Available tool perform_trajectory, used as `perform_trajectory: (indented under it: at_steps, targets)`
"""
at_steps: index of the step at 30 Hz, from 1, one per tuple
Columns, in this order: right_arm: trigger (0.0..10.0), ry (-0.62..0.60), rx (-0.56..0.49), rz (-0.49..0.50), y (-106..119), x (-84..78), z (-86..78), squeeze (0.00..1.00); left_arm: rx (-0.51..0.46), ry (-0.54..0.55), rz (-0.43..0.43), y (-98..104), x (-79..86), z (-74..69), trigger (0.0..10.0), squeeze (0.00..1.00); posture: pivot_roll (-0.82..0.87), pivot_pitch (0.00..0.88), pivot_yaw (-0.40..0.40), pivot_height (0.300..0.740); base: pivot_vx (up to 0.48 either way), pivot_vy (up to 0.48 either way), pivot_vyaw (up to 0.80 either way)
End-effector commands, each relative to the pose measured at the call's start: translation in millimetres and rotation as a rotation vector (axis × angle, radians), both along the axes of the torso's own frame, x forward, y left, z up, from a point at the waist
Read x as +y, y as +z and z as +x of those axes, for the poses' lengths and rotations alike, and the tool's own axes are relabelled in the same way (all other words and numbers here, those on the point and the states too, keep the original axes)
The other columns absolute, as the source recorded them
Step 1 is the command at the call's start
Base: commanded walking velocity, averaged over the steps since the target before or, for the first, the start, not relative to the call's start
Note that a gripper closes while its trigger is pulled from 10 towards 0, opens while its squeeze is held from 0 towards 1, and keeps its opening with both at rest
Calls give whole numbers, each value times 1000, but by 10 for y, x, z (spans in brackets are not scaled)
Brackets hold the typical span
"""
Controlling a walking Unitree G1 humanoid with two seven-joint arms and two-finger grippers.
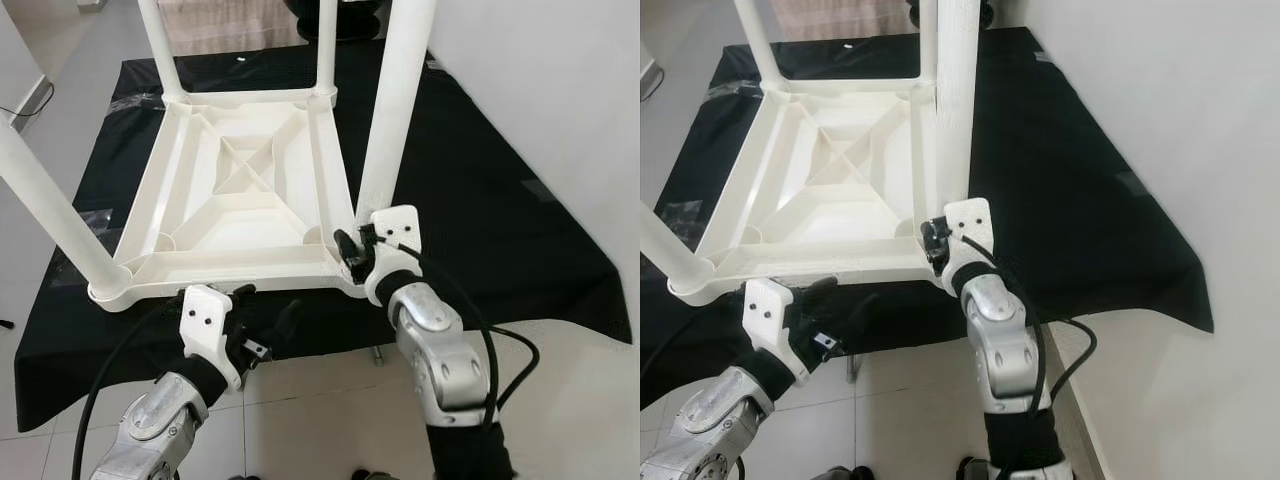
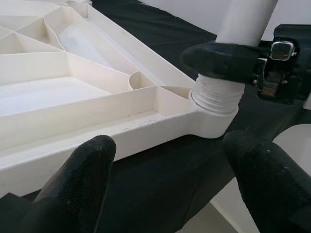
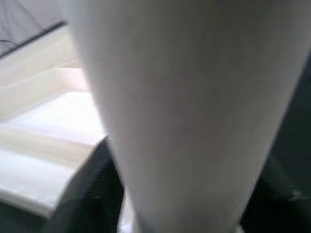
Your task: Building children table
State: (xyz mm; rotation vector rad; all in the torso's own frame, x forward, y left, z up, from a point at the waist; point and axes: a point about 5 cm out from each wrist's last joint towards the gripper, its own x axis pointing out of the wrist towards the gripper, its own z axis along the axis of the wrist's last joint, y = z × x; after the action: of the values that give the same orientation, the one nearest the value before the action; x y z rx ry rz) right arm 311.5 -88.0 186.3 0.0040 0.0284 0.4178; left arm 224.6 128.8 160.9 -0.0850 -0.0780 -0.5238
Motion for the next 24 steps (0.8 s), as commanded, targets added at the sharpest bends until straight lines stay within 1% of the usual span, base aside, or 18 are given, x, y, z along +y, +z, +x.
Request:
perform_trajectory:
  at_steps: [1,2,3,4,5,6,7,8,10,13,14,16,19,20,21,22,23,24]
  targets:
    - [10000,238,27,72,-19,71,-41,1000,12,5,18,-39,19,2,10000,0,-31,162,-21,740,0,0,0]
    - [10000,238,27,72,-19,71,-41,1000,12,5,18,-39,19,2,10000,0,-31,162,-21,740,0,0,0]
    - [10000,328,5,73,26,-1,-34,1000,24,-14,19,-51,4,-2,10000,0,-24,158,-22,740,0,0,0]
    - [10000,328,5,73,26,-1,-34,1000,24,-14,19,-51,4,-2,10000,0,-24,158,-22,740,0,0,0]
    - [10000,388,-20,53,70,-101,23,749,32,-33,19,-60,-11,-9,10000,0,-15,150,-24,740,0,0,0]
    - [10000,423,-44,23,106,-178,79,235,38,-51,19,-68,-24,-16,10000,0,-13,148,-25,740,0,0,0]
    - [10000,423,-44,23,106,-178,79,235,38,-51,19,-68,-24,-16,10000,0,-13,148,-25,740,0,0,0]
    - [10000,450,-62,-16,129,-237,135,0,42,-68,19,-73,-36,-23,10000,0,-7,144,-26,740,0,0,0]
    - [10000,545,-78,-65,190,-303,242,0,48,-95,20,-84,-57,-32,10000,0,3,142,-28,740,0,0,0]
    - [10000,604,-88,-75,229,-312,277,0,50,-103,20,-87,-63,-33,10000,0,3,142,-28,740,0,0,0]
    - [10000,665,-106,-74,297,-300,345,0,54,-111,16,-93,-68,-35,10000,0,22,140,-33,740,0,0,0]
    - [10000,677,-116,-72,318,-290,366,0,55,-112,15,-95,-68,-37,10000,0,22,140,-33,740,0,0,0]
    - [10000,772,-112,-62,364,-276,408,0,59,-117,4,-106,-72,-37,10000,0,29,135,-42,740,0,0,0]
    - [10000,772,-112,-62,364,-276,408,0,59,-117,4,-106,-72,-37,10000,0,29,135,-42,740,0,0,0]
    - [2784,807,-112,-62,384,-277,416,0,58,-115,-1,-105,-70,-36,10000,0,26,140,-43,740,0,0,0]
    - [2784,826,-114,-63,396,-281,421,0,57,-114,-5,-104,-70,-36,10000,0,24,143,-44,740,0,0,0]
    - [0,844,-111,-59,408,-290,434,0,57,-113,-11,-104,-72,-36,10000,0,19,143,-48,740,0,0,0]
    - [0,855,-110,-59,422,-297,443,0,55,-111,-16,-103,-79,-34,10000,0,13,142,-49,740,0,0,0]
